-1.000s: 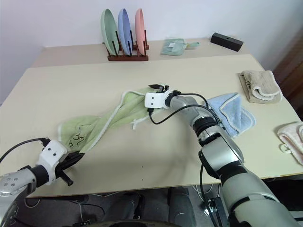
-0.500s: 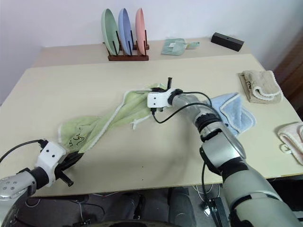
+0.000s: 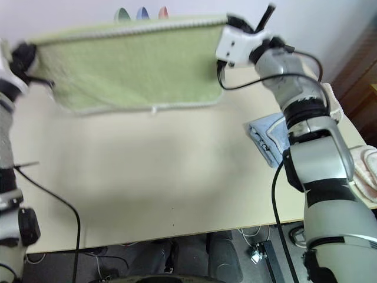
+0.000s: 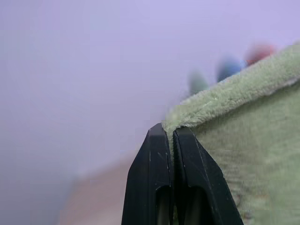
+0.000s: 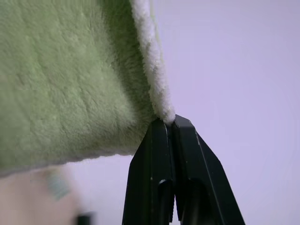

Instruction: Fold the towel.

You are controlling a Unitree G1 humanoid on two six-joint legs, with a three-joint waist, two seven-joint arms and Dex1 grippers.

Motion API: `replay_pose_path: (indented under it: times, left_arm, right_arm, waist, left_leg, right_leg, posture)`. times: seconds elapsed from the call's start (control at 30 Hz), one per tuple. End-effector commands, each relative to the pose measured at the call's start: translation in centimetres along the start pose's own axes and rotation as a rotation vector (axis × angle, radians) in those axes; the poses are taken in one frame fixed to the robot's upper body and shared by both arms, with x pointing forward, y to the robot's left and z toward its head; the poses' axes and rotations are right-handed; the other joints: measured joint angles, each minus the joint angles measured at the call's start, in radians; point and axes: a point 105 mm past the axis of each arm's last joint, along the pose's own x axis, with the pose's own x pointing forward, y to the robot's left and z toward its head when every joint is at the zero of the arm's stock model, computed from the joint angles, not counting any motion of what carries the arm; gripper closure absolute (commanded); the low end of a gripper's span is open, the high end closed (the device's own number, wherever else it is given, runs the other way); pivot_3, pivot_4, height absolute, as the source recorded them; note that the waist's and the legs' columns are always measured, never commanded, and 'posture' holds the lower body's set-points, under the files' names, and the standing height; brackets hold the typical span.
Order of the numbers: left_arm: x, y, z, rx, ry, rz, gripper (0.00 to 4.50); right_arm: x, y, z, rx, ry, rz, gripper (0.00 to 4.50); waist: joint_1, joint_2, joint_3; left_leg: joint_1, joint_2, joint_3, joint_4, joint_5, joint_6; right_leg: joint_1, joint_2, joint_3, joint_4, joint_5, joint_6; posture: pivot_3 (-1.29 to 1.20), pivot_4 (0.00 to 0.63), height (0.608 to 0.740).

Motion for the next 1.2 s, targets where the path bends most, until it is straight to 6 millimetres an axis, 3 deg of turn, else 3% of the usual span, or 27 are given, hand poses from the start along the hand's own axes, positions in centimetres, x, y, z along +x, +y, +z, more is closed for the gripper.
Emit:
replay_pose_path:
  times: [0.03, 0.1, 0.2, 0.33, 0.53, 0.67, 0.77, 0.9, 1.03, 1.2]
  left_arm:
    - [-2.1, 0.0, -2.1, 0.021, 0.069, -0.052, 4.50]
    - [-4.5, -0.9, -4.2, -0.010, 0.160, -0.122, 4.50]
    - [-9.6, -3.2, -7.6, -0.038, 0.329, -0.271, 4.50]
    - [-15.3, -6.1, -9.5, -0.088, 0.492, -0.450, 4.50]
    - [-21.6, -8.8, -10.6, -0.152, 0.707, -0.668, 4.50]
    - [-23.0, -9.1, -10.8, -0.167, 0.750, -0.709, 4.50]
    - [-22.9, -9.0, -10.8, -0.166, 0.746, -0.704, 4.50]
    - [-20.9, -7.9, -11.3, -0.157, 0.697, -0.619, 4.50]
    - [-19.1, -7.4, -11.9, -0.122, 0.663, -0.574, 4.50]
    - [-16.2, -6.6, -13.4, -0.117, 0.645, -0.535, 4.50]
  right_arm:
    - [-1.7, -0.5, -0.3, 0.104, -0.044, 0.050, 4.46]
    - [-3.7, 2.0, -0.2, 0.176, -0.078, 0.200, 4.46]
    - [-8.2, 6.4, -0.2, 0.313, -0.078, 0.478, 4.46]
    - [-13.8, 10.1, 0.6, 0.467, -0.028, 0.773, 4.46]
    - [-20.9, 11.7, 1.2, 0.640, 0.128, 1.109, 4.46]
    - [-23.5, 11.2, 1.9, 0.705, 0.188, 1.237, 4.46]
    - [-23.3, 10.7, 1.9, 0.693, 0.195, 1.218, 4.46]
    - [-20.8, 10.5, 1.1, 0.629, 0.165, 1.105, 4.46]
    - [-18.8, 11.3, 0.1, 0.575, 0.148, 1.054, 4.46]
    - [-14.7, 13.9, -1.7, 0.551, 0.144, 0.968, 4.46]
  waist:
    - [-0.009, 0.001, -0.001]
    - [-0.015, 0.000, 0.000]
    - [-0.013, 0.000, 0.001]
    - [0.011, 0.001, 0.002]
    - [0.049, 0.001, 0.002]
    - [0.065, 0.001, 0.003]
    - [0.068, 0.001, 0.002]
    - [0.068, 0.001, 0.002]
    - [0.067, 0.001, 0.002]
    - [0.061, 0.000, 0.002]
  left_leg:
    - [0.001, 0.000, 0.001, -0.001, -0.001, 0.001]
    - [0.004, 0.001, 0.001, -0.002, -0.002, 0.002]
    - [0.004, 0.002, 0.002, 0.001, -0.004, 0.003]
    - [0.000, 0.003, 0.003, 0.004, -0.004, 0.003]
    - [0.012, 0.005, 0.004, 0.004, -0.008, 0.010]
    - [0.012, 0.005, 0.005, 0.005, -0.008, 0.010]
    - [0.011, 0.005, 0.005, 0.005, -0.008, 0.010]
    - [0.012, 0.006, 0.006, 0.005, -0.008, 0.009]
    - [0.011, 0.006, 0.006, 0.005, -0.006, 0.005]
    - [0.011, 0.006, 0.007, 0.005, -0.004, 0.002]
  right_leg:
    - [0.000, 0.000, 0.000, 0.000, 0.000, 0.000]
    - [0.003, 0.000, 0.000, -0.002, 0.000, 0.000]
    - [0.003, 0.001, 0.000, -0.001, 0.000, 0.000]
    - [0.000, 0.000, 0.000, -0.001, 0.000, 0.000]
    - [0.012, 0.001, 0.000, -0.003, 0.000, -0.002]
    - [0.013, 0.001, -0.001, -0.004, 0.000, -0.001]
    - [0.012, 0.001, -0.001, -0.004, 0.000, -0.002]
    - [0.012, 0.001, -0.001, -0.003, 0.000, -0.002]
    - [0.011, 0.001, -0.001, -0.004, 0.001, -0.002]
    - [0.010, 0.002, -0.001, -0.003, 0.002, -0.004]
  posture:
    - [0.00, 0.150, 0.726]
    - [0.00, 0.150, 0.726]
    - [0.00, 0.150, 0.726]
    - [0.00, 0.150, 0.726]
    - [0.00, 0.150, 0.726]
    - [0.00, 0.150, 0.726]
    - [0.00, 0.150, 0.726]
    - [0.00, 0.150, 0.726]
    - [0.00, 0.150, 0.726]
    - [0.00, 0.150, 0.726]
